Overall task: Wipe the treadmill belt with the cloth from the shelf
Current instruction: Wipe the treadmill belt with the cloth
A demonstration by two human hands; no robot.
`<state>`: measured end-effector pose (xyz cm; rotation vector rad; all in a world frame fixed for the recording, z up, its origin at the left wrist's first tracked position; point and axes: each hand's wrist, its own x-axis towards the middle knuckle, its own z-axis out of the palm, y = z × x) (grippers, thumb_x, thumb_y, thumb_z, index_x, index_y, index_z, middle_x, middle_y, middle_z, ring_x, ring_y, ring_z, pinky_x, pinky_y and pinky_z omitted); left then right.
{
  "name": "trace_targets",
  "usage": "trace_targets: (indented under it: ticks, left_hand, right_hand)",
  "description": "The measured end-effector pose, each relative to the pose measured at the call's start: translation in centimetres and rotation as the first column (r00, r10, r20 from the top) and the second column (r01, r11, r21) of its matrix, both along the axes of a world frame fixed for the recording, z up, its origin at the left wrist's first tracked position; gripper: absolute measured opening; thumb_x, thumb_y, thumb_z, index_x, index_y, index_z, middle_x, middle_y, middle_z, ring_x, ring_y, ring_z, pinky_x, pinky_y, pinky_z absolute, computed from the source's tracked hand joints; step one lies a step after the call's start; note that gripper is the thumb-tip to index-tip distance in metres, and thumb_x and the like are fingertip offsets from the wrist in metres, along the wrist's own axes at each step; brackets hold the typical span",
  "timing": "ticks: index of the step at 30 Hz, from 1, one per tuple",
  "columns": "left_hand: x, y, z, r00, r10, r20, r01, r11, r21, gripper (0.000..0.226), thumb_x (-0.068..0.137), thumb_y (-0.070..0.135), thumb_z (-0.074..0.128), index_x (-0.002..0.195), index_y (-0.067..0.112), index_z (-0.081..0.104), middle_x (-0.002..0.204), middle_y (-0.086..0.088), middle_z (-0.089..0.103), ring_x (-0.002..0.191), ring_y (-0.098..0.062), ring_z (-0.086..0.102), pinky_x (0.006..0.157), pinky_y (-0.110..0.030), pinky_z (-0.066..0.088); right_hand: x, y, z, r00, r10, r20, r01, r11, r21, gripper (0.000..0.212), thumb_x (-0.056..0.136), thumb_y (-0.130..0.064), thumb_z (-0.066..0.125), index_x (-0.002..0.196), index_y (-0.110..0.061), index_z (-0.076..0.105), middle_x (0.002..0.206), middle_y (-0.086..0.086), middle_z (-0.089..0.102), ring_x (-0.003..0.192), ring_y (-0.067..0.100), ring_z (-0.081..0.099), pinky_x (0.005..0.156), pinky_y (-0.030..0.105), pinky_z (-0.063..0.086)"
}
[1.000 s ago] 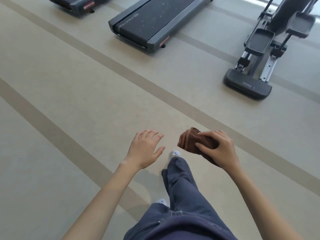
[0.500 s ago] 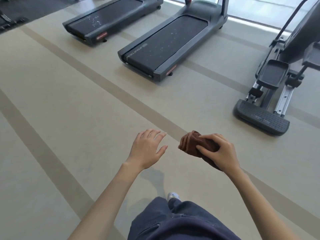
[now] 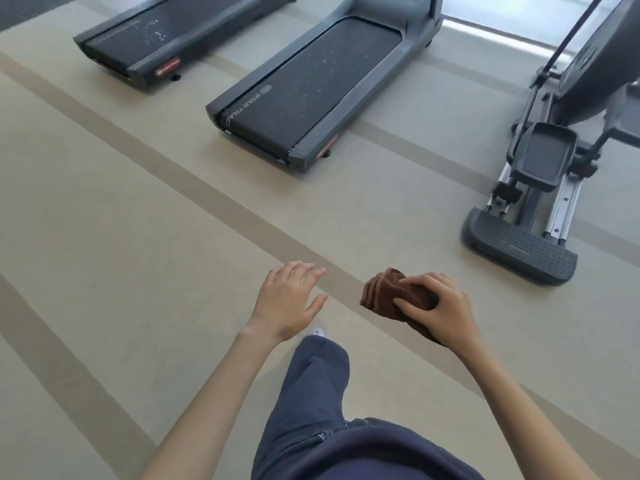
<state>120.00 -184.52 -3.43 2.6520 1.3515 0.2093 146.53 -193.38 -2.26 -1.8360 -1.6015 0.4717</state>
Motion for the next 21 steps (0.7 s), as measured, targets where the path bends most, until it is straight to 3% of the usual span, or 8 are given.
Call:
trace_targets:
  ticks: [5,10,21]
  left_hand:
    - [0.9,9.4,1.3,0.999,-0.012,0.041,0.01,0.999,0.042,0.05,0.086,0.046,0.037,0.115,0.018,0.066,0.112,-0.001,0.066,0.105,-0.023,0.061,0.086,-0.037,0.049]
    - [2.0,16.5,1.6,0.998,-0.043,0.042,0.041,0.998,0.05,0.049,0.084,0.046,0.038,0.113,0.018,0.066,0.108,-0.002,0.067,0.101,-0.024,0.062,0.084,-0.036,0.05]
    - [6.9,26.5,-0.8,0.998,-0.061,0.001,0.061,0.998,-0.006,0.051,0.085,0.048,0.038,0.113,0.017,0.067,0.109,-0.003,0.067,0.101,-0.025,0.062,0.084,-0.037,0.05]
  right_hand:
    - [1.6,9.0,1.3,0.971,0.007,0.24,-0.024,0.998,0.064,0.032,0.07,-0.05,0.066,0.09,-0.025,0.07,0.083,-0.011,0.063,0.079,0.013,0.052,0.058,0.033,0.048]
    - [2.4,15.6,2.2,0.962,-0.047,0.271,0.025,0.996,0.085,0.031,0.066,-0.03,0.086,0.088,-0.02,0.067,0.083,-0.006,0.062,0.078,0.018,0.053,0.057,0.035,0.048]
    - [6.7,26.9,-0.1,0.956,-0.029,0.293,0.0,0.995,0.101,0.029,0.065,-0.039,0.073,0.085,-0.018,0.069,0.079,-0.003,0.063,0.074,0.021,0.055,0.058,0.027,0.042]
